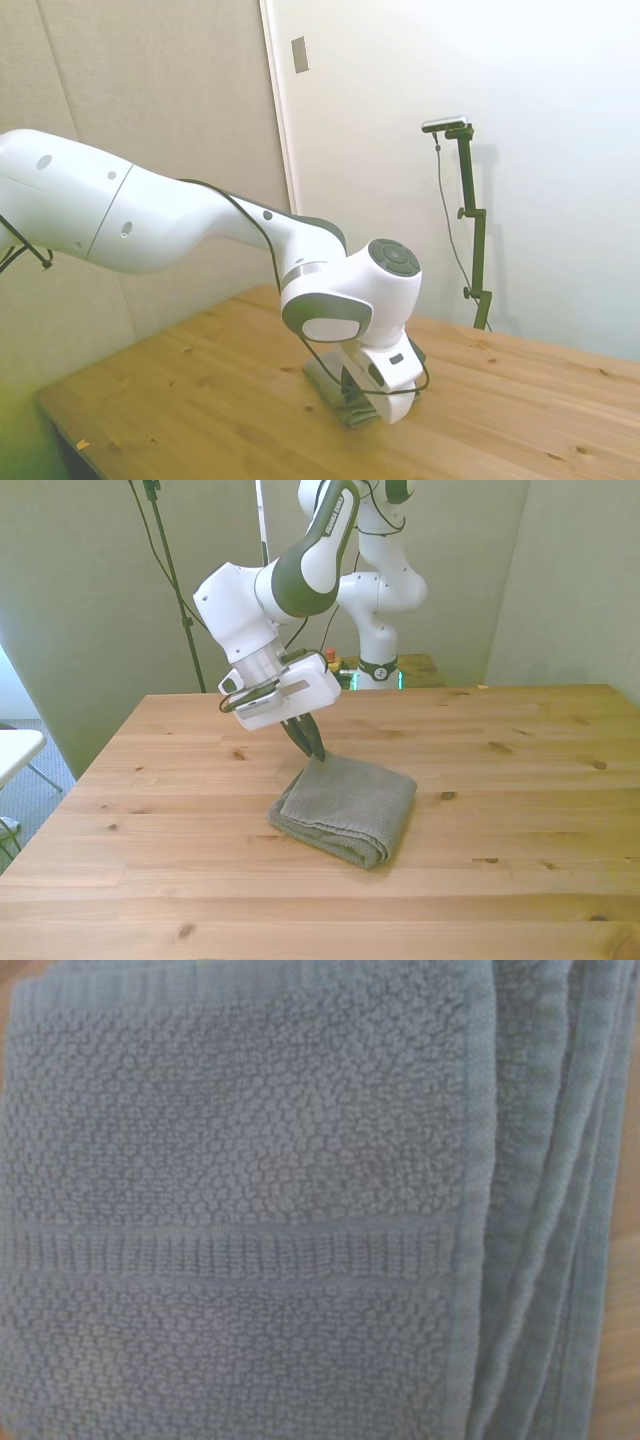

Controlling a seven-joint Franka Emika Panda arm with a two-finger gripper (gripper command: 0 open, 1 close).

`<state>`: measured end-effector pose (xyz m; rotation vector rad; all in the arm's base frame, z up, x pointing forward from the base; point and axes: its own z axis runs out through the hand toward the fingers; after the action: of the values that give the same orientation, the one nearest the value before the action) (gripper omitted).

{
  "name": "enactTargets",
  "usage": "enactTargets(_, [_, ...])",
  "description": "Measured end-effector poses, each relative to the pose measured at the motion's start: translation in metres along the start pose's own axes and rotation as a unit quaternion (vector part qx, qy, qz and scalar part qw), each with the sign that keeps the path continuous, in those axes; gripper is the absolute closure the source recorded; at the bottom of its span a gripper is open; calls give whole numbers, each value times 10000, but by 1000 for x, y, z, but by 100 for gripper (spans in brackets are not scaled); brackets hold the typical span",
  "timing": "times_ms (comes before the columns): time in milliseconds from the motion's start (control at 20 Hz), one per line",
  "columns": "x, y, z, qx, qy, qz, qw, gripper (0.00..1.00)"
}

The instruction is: Unfold the towel

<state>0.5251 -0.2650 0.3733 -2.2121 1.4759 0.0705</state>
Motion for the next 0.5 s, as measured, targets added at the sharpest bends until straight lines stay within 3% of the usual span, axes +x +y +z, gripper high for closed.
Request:
enactTargets(300, [-6, -15, -26, 173, -11, -162, 9997, 100])
enactTargets(500, [-38, -58, -53, 371, 87, -693, 9969, 100])
